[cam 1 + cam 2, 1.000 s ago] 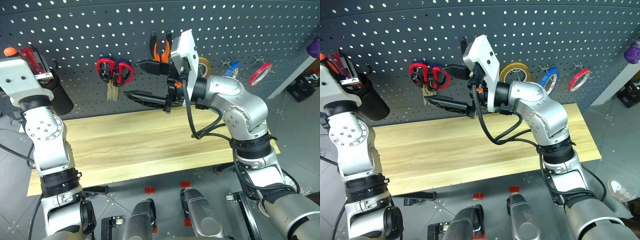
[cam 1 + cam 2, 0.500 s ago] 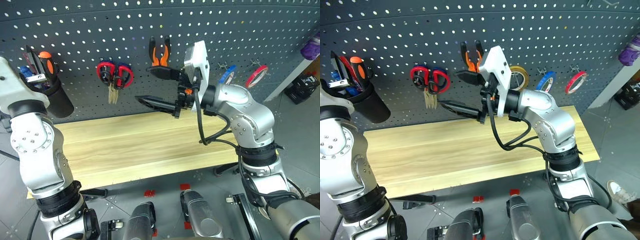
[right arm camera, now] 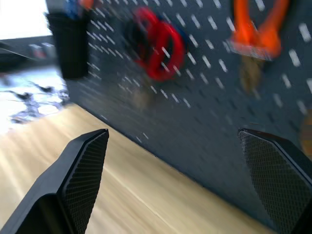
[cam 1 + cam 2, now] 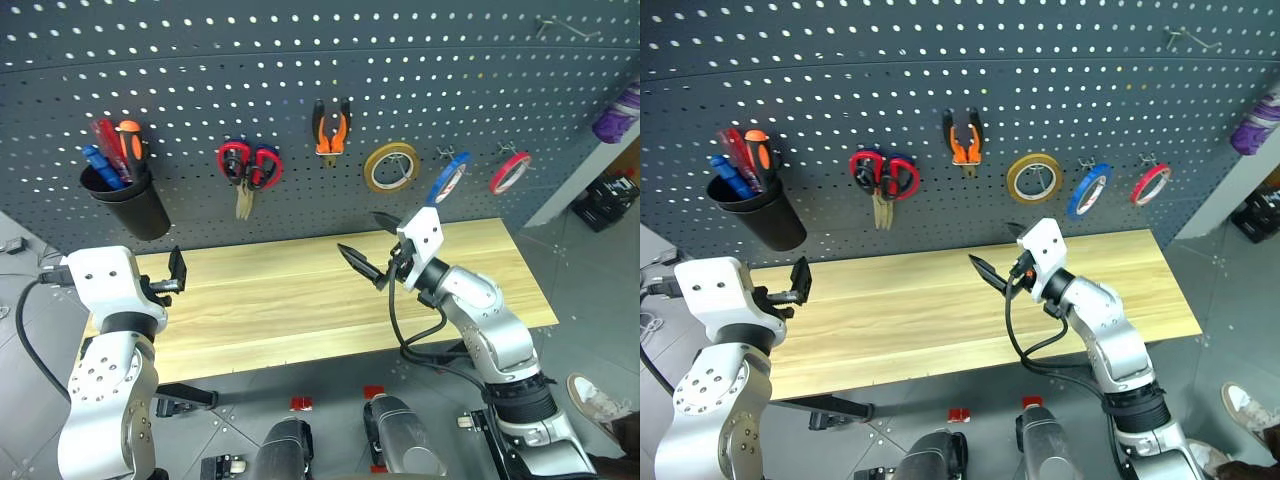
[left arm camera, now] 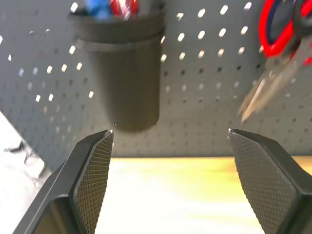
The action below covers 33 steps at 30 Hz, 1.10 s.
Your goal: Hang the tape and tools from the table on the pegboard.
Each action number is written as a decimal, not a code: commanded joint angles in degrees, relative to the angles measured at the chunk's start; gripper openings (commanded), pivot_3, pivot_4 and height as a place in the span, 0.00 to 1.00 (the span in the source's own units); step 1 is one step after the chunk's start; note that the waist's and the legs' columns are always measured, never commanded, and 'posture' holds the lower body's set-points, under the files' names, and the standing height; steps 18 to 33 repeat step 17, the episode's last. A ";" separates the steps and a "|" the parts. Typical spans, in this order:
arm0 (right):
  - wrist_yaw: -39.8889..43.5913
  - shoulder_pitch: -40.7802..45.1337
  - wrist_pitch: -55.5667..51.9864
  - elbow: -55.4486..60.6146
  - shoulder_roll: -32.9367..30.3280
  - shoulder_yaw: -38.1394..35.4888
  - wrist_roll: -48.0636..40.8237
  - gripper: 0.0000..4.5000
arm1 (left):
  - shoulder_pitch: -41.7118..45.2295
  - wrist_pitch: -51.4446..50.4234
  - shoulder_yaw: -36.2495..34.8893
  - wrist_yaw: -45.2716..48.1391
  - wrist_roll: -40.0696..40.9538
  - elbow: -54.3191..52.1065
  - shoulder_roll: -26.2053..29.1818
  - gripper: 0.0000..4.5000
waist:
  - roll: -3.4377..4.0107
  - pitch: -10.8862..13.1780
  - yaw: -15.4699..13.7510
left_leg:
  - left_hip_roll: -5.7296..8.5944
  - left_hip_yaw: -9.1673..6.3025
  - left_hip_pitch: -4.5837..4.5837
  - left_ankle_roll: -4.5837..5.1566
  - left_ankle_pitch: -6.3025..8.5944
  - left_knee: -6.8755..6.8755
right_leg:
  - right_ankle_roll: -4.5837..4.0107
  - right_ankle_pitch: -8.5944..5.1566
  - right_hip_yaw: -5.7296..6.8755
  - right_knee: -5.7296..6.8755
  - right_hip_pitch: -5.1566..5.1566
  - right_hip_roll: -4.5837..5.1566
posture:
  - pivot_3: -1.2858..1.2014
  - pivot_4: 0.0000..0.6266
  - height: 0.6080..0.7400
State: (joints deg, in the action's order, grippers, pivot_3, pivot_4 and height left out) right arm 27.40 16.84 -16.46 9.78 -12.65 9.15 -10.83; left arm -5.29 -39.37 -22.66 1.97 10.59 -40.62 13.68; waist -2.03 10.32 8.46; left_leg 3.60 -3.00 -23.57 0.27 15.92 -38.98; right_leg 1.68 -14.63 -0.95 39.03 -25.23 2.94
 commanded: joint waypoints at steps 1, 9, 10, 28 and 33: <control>-5.67 -2.84 3.51 -2.74 0.50 -3.49 2.93 1.00 | -1.65 5.08 1.94 0.96 -1.49 2.04 -0.27 0.88 | 0.05 -0.65 -0.61 | 0.01 0.02 0.03 0.01 0.01 0.00 | 0.00 0.00 -0.02 0.00 0.03 0.00 | 0.43 0.19 1.00; -19.97 -5.77 9.93 -13.71 2.63 -8.15 10.41 1.00 | -2.21 15.07 5.18 4.00 -1.90 12.72 -0.48 0.88 | 0.58 -3.56 -0.48 | 0.00 0.07 0.23 0.06 0.09 0.16 | -0.01 -0.01 -0.04 -0.03 0.18 0.00 | 0.43 0.13 1.00; -20.73 -5.62 11.55 -15.33 2.60 -8.02 11.34 1.00 | -2.00 15.77 5.17 4.15 -1.53 13.66 -0.72 0.88 | 0.59 -3.68 -0.41 | 0.00 0.10 0.31 0.08 0.11 0.17 | -0.01 -0.01 -0.06 -0.04 0.25 0.00 | 0.42 0.12 1.00; -20.93 -3.84 13.57 -21.73 3.46 -8.62 10.97 1.00 | -2.25 19.21 5.14 4.65 -1.15 18.83 -1.55 0.88 | 1.00 -4.63 -0.30 | -0.04 0.07 0.97 0.44 0.47 0.20 | -0.06 -0.08 -0.04 -0.30 1.12 -0.05 | 0.43 0.09 1.00; -20.93 -3.84 13.57 -21.73 3.46 -8.62 10.97 1.00 | -2.25 19.21 5.14 4.65 -1.15 18.83 -1.55 0.88 | 1.00 -4.63 -0.30 | -0.04 0.07 0.97 0.44 0.47 0.20 | -0.06 -0.08 -0.04 -0.30 1.12 -0.05 | 0.43 0.09 1.00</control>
